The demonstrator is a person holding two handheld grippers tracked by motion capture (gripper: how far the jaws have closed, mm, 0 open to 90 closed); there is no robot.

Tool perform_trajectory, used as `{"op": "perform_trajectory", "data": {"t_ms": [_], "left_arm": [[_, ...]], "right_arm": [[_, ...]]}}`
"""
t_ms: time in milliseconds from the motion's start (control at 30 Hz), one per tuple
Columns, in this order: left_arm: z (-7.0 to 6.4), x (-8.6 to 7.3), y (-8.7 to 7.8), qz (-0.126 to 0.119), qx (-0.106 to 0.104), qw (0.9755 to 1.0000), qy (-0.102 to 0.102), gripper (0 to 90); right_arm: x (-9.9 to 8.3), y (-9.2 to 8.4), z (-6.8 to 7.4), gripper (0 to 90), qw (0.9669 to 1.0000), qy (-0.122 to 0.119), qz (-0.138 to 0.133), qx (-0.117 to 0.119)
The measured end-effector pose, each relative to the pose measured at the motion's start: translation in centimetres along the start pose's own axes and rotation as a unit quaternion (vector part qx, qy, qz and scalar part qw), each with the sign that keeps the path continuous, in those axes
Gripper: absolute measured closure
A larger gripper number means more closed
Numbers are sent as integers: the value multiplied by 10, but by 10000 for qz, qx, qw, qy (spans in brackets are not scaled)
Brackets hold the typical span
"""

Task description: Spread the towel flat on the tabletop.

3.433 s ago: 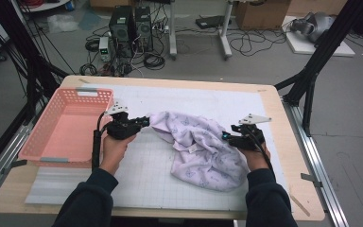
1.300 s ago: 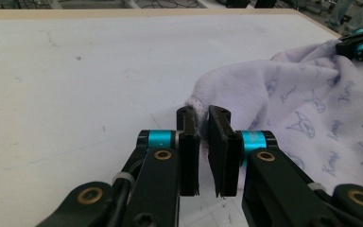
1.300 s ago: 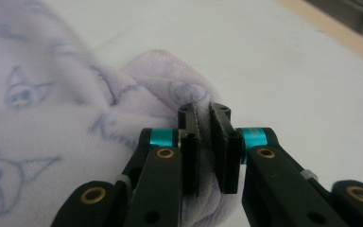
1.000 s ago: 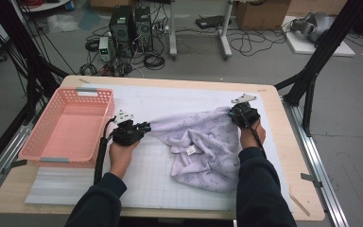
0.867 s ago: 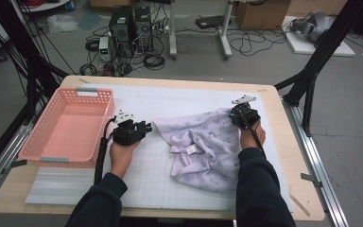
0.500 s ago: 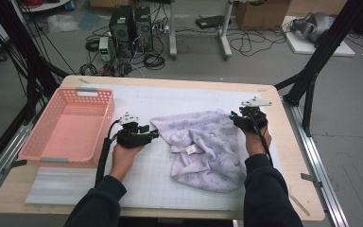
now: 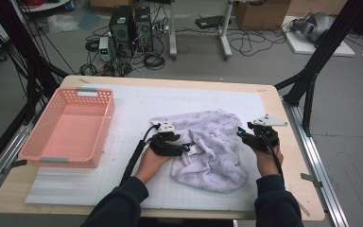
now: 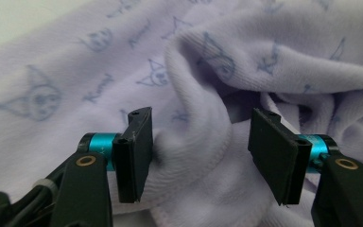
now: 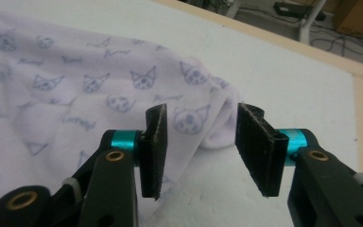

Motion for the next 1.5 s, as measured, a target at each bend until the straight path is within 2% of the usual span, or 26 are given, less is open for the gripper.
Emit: {"op": "perform_trajectory", "data": {"t_ms": [67, 133, 167, 200, 267, 300, 400, 467, 667, 800, 900, 1033, 1100, 1167, 1267, 1333, 1367, 1400, 1467, 1500], "left_arm": [[-3, 0, 7, 131, 96, 9998, 143, 430], [-3, 0, 11, 258, 214, 9990, 279, 499], [-2, 0, 10, 262, 271, 9985, 407, 546], [0, -1, 8, 274, 258, 9982, 456, 639], [5, 0, 2, 277, 181, 9986, 408, 767], [9, 0, -2, 202, 198, 9990, 337, 805], [24, 3, -23, -93, 338, 9993, 125, 825], [37, 4, -40, -335, 386, 9986, -142, 824], [72, -7, -83, -671, 805, 9930, -540, 834], [91, -15, -103, -831, 1240, 9857, -787, 834], [105, -23, -114, -790, 1574, 9798, -952, 834], [113, -29, -117, -679, 1902, 9744, -990, 835], [115, -29, -119, -700, 2038, 9714, -999, 835], [116, -29, -120, -743, 2077, 9701, -1009, 834], [117, -29, -119, -740, 2093, 9695, -1042, 834], [117, -29, -119, -745, 2096, 9691, -1063, 834], [117, -29, -119, -755, 2085, 9692, -1073, 834], [117, -29, -119, -766, 2088, 9690, -1080, 834], [117, -29, -119, -771, 2084, 9690, -1077, 834], [117, -29, -119, -769, 2082, 9691, -1077, 834]], "right_arm": [[-8, -1, 0, 521, 9998, 140, 37, 152], [-13, 1, 0, 505, 9994, 221, 110, 244], [-16, 1, 0, 498, 9992, 242, 153, 275], [-18, 2, -1, 495, 9991, 235, 195, 308], [-20, 3, -2, 491, 9989, 259, 237, 308], [-20, 2, -2, 490, 9989, 265, 232, 316], [-22, 1, -4, 489, 9988, 300, 252, 305], [-23, 0, -6, 489, 9988, 296, 252, 283], [-28, 3, -9, 490, 9984, 402, 295, 258], [-28, 5, -6, 495, 9983, 409, 308, 293], [-28, 6, -4, 501, 9979, 447, 306, 364], [-29, 12, 9, 521, 9965, 387, 378, 634], [-28, 17, 17, 523, 9961, 261, 400, 748], [-28, 23, 28, 523, 9941, 200, 464, 959], [-28, 34, 53, 524, 9868, 115, 575, 1507], [-30, 42, 71, 535, 9820, -28, 728, 1740], [-31, 46, 79, 558, 9809, -131, 814, 1764], [-33, 50, 85, 617, 9801, -258, 884, 1758], [-32, 50, 92, 767, 9771, -304, 894, 1905], [-32, 49, 92, 826, 9767, -382, 926, 1901]]}}
Point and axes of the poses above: each handheld gripper's, and its own axes: y roughly forward along the jaws, x roughly out of its top, z roughly to its left, the point moved 6 cm from there along y, roughly forward along the jaws, and after that the axes turned 5 degrees about y, right-handed, at the moved point
